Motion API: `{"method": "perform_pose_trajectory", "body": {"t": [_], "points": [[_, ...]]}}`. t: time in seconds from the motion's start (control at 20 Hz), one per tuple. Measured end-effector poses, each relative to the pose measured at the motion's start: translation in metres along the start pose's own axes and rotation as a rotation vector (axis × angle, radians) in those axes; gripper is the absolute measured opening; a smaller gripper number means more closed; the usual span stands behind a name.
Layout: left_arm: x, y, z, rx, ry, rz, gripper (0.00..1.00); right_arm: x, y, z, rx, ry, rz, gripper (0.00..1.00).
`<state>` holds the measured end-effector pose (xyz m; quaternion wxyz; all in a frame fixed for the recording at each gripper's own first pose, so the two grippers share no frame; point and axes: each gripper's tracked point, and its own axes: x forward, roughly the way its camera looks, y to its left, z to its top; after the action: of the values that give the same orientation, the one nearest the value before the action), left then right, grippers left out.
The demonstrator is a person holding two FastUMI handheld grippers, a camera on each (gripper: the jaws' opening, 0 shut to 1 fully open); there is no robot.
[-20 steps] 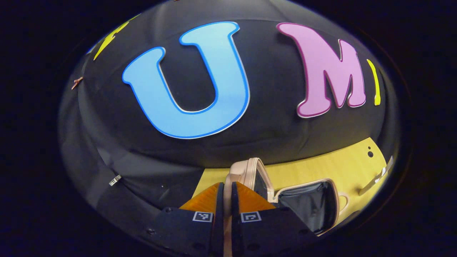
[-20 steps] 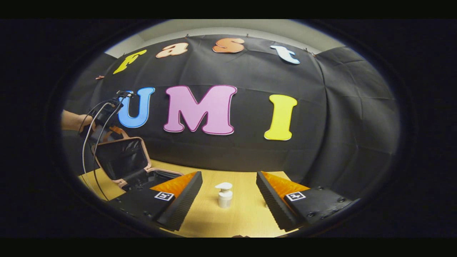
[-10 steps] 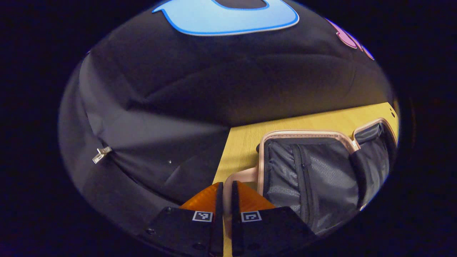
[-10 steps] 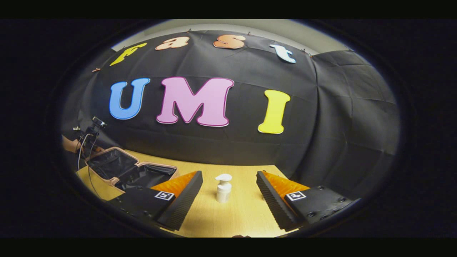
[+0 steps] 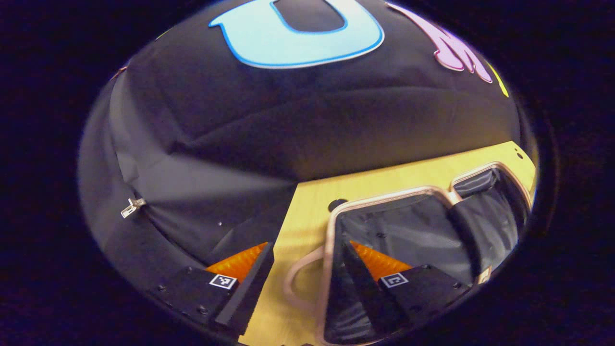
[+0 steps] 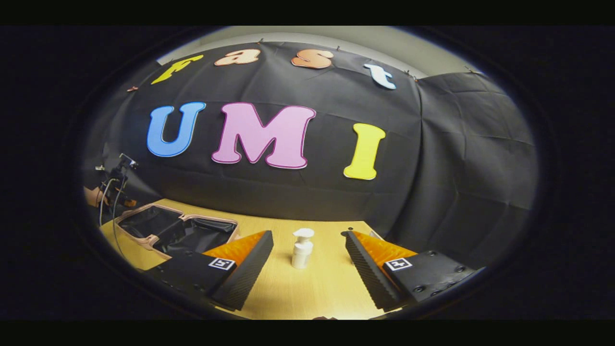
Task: First open the suitcase, pack the skin care products into it, and then close the suitcase.
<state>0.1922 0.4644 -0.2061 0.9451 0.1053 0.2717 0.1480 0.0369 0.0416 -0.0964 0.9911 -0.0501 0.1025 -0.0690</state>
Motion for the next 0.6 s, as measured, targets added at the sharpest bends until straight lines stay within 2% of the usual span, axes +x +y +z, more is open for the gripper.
{"method": "perform_pose_trajectory", "body": {"t": [0.1,0.2,0.25,0.3,0.45,0.6], "points": [[-0.039,-0.038,0.035,-0.017,-0.102,-0.065,0.98,-0.001,-0.011,0.003,0.006,-0.004,-0.02,0.97],[-0.076,-0.096,0.058,-0.064,-0.175,-0.153,0.98,0.003,-0.023,0.004,0.014,0.003,-0.038,0.97],[-0.091,-0.124,0.069,-0.064,-0.197,-0.194,0.98,0.007,-0.029,0.002,0.01,0.004,-0.043,0.93],[-0.103,-0.145,0.076,-0.056,-0.22,-0.221,0.98,0.011,-0.035,0.0,0.008,0.006,-0.042,0.97],[-0.129,-0.212,0.093,-0.051,-0.273,-0.3,0.98,0.032,-0.054,-0.008,0.014,0.01,-0.046,0.97],[-0.157,-0.291,0.102,-0.117,-0.275,-0.384,0.98,0.052,-0.077,-0.024,0.028,0.021,-0.054,0.97]]}}
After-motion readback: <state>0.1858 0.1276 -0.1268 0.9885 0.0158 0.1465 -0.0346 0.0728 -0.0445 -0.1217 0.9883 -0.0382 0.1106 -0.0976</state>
